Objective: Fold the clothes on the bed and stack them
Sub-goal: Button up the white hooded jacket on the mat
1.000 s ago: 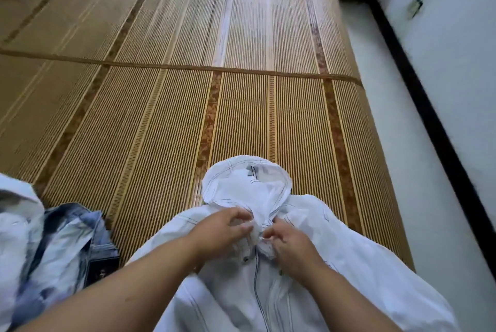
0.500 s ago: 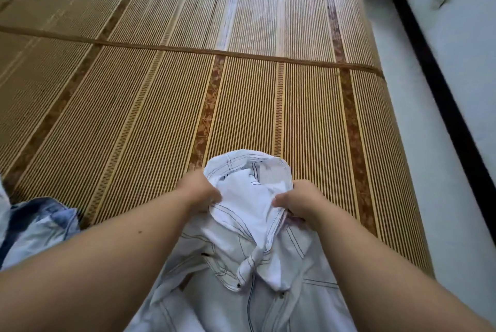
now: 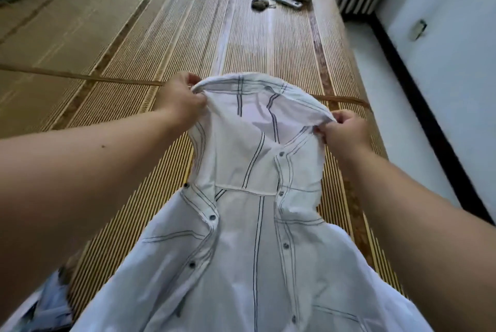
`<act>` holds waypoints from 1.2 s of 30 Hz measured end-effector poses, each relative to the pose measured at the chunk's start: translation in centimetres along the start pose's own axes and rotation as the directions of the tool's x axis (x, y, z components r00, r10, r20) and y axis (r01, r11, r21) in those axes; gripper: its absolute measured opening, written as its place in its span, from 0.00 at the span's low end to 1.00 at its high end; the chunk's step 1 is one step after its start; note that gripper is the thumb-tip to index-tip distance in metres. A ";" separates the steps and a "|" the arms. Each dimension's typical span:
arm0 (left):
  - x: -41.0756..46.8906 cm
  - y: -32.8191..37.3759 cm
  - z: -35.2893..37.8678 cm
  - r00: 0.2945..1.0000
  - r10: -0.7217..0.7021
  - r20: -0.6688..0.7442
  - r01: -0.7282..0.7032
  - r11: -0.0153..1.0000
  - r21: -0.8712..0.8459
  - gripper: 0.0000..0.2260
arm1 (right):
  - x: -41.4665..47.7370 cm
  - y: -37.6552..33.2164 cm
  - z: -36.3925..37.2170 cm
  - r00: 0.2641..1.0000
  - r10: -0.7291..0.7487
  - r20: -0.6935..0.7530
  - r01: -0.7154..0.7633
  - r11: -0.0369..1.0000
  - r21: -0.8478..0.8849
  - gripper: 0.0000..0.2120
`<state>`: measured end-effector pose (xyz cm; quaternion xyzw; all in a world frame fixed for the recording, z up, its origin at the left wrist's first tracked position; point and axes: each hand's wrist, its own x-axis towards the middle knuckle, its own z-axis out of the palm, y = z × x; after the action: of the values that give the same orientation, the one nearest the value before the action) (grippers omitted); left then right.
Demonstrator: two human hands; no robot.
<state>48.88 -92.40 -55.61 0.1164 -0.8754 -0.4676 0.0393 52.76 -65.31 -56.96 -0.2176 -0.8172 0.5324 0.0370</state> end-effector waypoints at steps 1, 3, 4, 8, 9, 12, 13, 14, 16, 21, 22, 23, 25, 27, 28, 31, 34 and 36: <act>0.5 0.7 0.2 1.000 0.021 -0.023 -0.021 0.999 -0.027 0.09 | 0.4 -0.5 0.1 1.000 -0.026 0.010 0.026 0.999 0.031 0.07; 0.9 1.4 1.0 0.999 0.035 0.003 -0.035 0.997 -0.068 0.09 | 1.0 -0.8 0.8 0.994 -0.046 0.099 0.038 0.996 0.078 0.13; 0.8 1.5 1.5 0.996 0.023 0.085 -0.012 0.991 -0.131 0.12 | 1.1 -0.7 1.2 0.985 -0.045 0.169 0.029 0.995 0.096 0.20; -0.9 -0.5 4.3 0.906 -0.080 0.415 0.176 0.964 -0.200 0.25 | 0.6 1.3 2.9 0.948 0.011 0.318 -0.018 1.000 0.020 0.36; -1.7 -1.3 4.9 0.898 -0.100 0.428 0.184 0.970 -0.159 0.26 | 0.3 2.0 3.2 0.950 0.037 0.310 -0.030 0.999 -0.030 0.35; -4.4 -4.2 6.5 0.907 -0.170 0.385 0.190 0.982 -0.013 0.25 | -1.3 4.9 3.8 0.957 0.091 0.276 -0.038 0.981 -0.190 0.29; -5.5 -5.3 6.8 0.915 -0.189 0.356 0.182 0.982 0.053 0.25 | -2.0 6.0 4.1 0.955 0.076 0.287 -0.005 0.971 -0.240 0.27; -6.8 -6.3 7.0 0.919 -0.205 0.338 0.174 0.977 0.120 0.25 | -2.8 7.0 4.3 0.951 0.048 0.305 0.047 0.953 -0.298 0.25; -9.4 -8.5 7.4 0.913 -0.233 0.335 0.151 0.955 0.254 0.26 | -4.7 9.0 4.8 0.946 -0.017 0.325 0.153 0.904 -0.400 0.21; -14.4 -11.9 9.1 0.840 -0.383 0.384 0.233 0.894 0.383 0.27 | -8.3 13.9 6.7 0.962 -0.045 0.270 0.239 0.616 -0.750 0.27; -14.5 -12.1 9.5 0.835 -0.396 0.381 0.236 0.885 0.401 0.25 | -8.5 14.6 6.8 0.969 0.021 0.247 0.187 0.589 -0.786 0.31; -14.4 -12.2 9.7 0.841 -0.390 0.375 0.222 0.881 0.418 0.21 | -8.5 15.2 6.8 0.969 0.086 0.233 0.138 0.592 -0.794 0.34; -13.7 -11.9 10.1 0.871 -0.346 0.350 0.174 0.882 0.438 0.10 | -8.2 15.8 6.8 0.970 0.098 0.222 0.125 0.582 -0.804 0.29; -13.4 -11.7 10.4 0.898 -0.289 0.332 0.130 0.895 0.427 0.10 | -7.5 16.0 6.5 0.981 0.040 0.188 0.133 0.566 -0.814 0.17; -13.4 -11.6 10.4 0.912 -0.259 0.318 0.116 0.907 0.405 0.14 | -7.1 15.8 6.1 0.986 0.044 0.163 0.107 0.582 -0.806 0.11; -13.2 -11.0 9.5 0.980 -0.129 0.152 0.081 0.955 0.286 0.21 | -6.3 14.8 5.1 0.982 0.106 0.159 0.044 0.687 -0.726 0.08; -13.2 -9.6 8.3 0.996 0.094 0.003 -0.093 0.979 0.183 0.21 | -7.3 12.8 3.8 0.988 0.010 0.151 0.067 0.867 -0.494 0.06; -13.5 -8.3 8.1 0.973 0.233 -0.009 -0.229 0.963 0.141 0.22 | -8.8 11.2 3.0 0.984 -0.067 0.163 0.125 0.916 -0.382 0.07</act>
<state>61.96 -87.07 -66.48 0.0221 -0.9129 -0.3960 0.0966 63.34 -67.58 -66.72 -0.1406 -0.9171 0.3707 -0.0411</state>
